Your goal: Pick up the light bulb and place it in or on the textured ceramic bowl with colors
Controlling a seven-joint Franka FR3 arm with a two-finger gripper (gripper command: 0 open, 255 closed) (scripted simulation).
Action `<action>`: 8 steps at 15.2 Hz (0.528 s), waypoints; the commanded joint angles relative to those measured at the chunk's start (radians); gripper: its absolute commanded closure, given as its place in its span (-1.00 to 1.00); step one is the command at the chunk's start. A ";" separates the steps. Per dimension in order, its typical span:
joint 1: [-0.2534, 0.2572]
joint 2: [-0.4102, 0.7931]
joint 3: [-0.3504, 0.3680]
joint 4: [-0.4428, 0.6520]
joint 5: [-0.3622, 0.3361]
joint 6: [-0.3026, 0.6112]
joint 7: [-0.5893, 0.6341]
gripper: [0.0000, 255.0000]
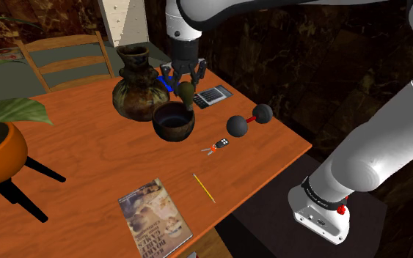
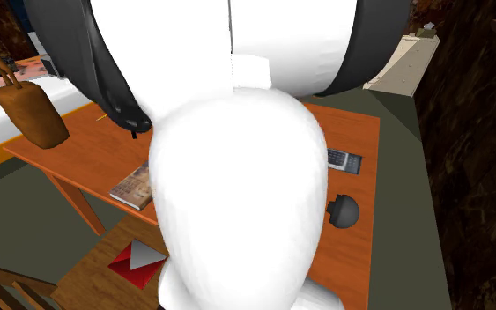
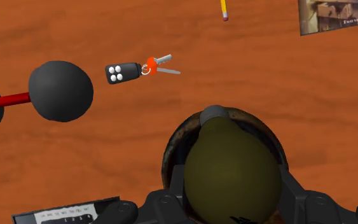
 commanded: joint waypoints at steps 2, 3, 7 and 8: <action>-0.006 0.114 -0.002 0.139 -0.052 -0.035 0.007 1.00; -0.004 0.156 -0.004 0.190 -0.070 -0.049 0.010 1.00; 0.003 0.242 -0.009 0.273 -0.106 -0.053 0.015 1.00; 0.003 0.243 -0.010 0.261 -0.107 -0.040 0.015 1.00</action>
